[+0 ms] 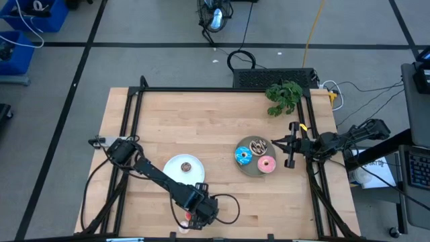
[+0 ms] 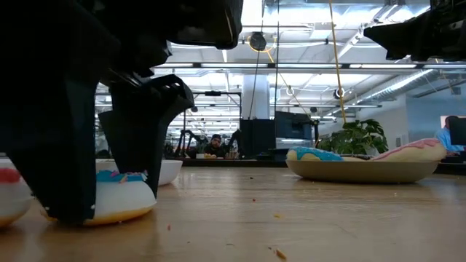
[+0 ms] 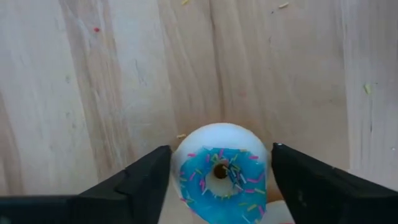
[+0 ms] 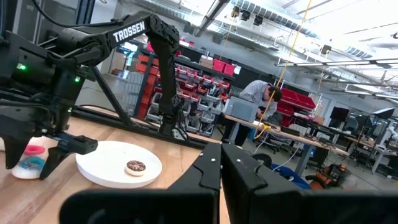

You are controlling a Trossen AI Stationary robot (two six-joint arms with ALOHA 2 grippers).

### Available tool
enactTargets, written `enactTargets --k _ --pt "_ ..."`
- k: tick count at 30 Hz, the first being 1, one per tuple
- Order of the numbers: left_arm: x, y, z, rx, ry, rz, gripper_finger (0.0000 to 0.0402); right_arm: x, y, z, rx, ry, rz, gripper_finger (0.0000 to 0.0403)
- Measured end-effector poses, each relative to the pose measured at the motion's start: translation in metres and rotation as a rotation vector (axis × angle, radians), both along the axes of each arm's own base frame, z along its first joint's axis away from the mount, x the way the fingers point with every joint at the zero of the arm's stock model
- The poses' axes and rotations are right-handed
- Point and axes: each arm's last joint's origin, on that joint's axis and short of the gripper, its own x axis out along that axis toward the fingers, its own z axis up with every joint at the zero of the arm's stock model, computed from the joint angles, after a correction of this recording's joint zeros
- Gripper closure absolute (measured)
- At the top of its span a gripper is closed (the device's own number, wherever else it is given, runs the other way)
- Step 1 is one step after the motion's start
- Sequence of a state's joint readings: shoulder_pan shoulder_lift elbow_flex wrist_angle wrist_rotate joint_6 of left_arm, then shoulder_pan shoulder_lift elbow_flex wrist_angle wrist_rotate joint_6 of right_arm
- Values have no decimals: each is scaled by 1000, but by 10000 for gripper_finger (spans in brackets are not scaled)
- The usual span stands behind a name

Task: Pick & Place donuts
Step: Put the blue donut on the white plate

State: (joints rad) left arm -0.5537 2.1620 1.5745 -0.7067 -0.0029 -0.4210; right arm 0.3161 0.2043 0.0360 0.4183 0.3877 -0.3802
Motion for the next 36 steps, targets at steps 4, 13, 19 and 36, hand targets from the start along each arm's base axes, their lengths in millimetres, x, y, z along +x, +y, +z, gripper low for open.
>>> enactTargets --k 4,13,19,36 --pt "0 0 0 -3 4 2 172 0 0 0 -1 0 0 403" --pt "9 6 16 -6 -16 -19 207 0 0 0 -1 0 0 403" --pt "16 12 55 79 4 -46 196 0 0 0 -1 -1 0 403" --pt "-34 40 174 276 87 144 204 0 0 0 -1 -1 1 403"
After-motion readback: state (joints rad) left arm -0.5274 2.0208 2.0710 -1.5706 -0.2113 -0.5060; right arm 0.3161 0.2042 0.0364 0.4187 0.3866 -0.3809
